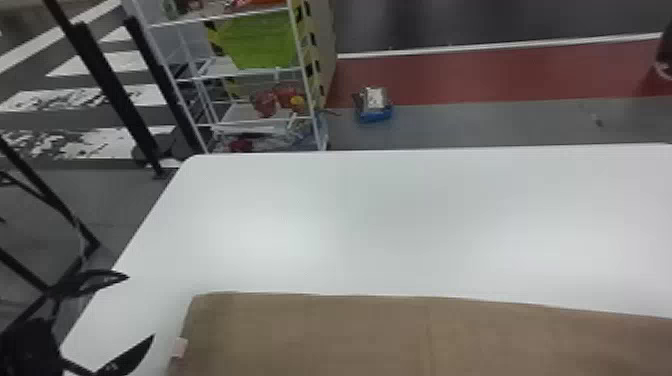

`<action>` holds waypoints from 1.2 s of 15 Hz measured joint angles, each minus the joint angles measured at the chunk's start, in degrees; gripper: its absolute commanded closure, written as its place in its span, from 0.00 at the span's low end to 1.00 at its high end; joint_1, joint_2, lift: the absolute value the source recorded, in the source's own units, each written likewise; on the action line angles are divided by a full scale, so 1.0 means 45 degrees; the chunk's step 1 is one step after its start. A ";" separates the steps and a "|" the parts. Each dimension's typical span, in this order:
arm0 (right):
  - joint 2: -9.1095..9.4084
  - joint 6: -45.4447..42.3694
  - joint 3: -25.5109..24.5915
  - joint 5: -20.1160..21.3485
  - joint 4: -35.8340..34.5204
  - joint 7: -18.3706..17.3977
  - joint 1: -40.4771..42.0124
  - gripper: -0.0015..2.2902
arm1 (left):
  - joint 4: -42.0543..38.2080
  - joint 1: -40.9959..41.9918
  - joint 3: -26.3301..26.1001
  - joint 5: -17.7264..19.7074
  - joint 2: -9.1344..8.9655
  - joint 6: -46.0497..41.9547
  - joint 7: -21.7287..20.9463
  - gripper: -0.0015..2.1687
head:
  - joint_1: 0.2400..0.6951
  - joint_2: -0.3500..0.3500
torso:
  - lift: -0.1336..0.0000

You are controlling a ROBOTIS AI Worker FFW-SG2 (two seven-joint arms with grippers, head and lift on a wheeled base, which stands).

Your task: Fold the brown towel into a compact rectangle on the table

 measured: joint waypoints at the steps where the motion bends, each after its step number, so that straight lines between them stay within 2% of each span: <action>1: 0.0008 0.0005 0.0000 0.0009 -0.0009 0.0009 -0.0014 0.02 | 0.0006 0.0000 0.0000 0.0014 0.0002 -0.0032 -0.0001 0.02 | 1.00 0.81 | 0.00; 14: 0.0038 -0.0008 -0.0023 0.0005 0.0014 0.0016 -0.0107 0.02 | -0.0017 -0.0004 0.0012 0.0073 -0.0045 -0.0092 -0.0008 0.03 | 1.00 0.80 | 0.00; 16: 0.0037 -0.0118 -0.0049 0.0005 0.0014 0.0016 -0.0112 0.02 | -0.0018 0.0000 0.0026 0.0329 -0.0113 0.0381 0.0039 0.05 | 1.00 0.80 | 0.00; 18: 0.0029 -0.0301 -0.0120 0.0012 0.0026 -0.0002 -0.0134 0.02 | -0.0228 0.0122 0.0023 0.1038 -0.0234 0.1906 0.0218 0.07 | 1.00 0.81 | 0.00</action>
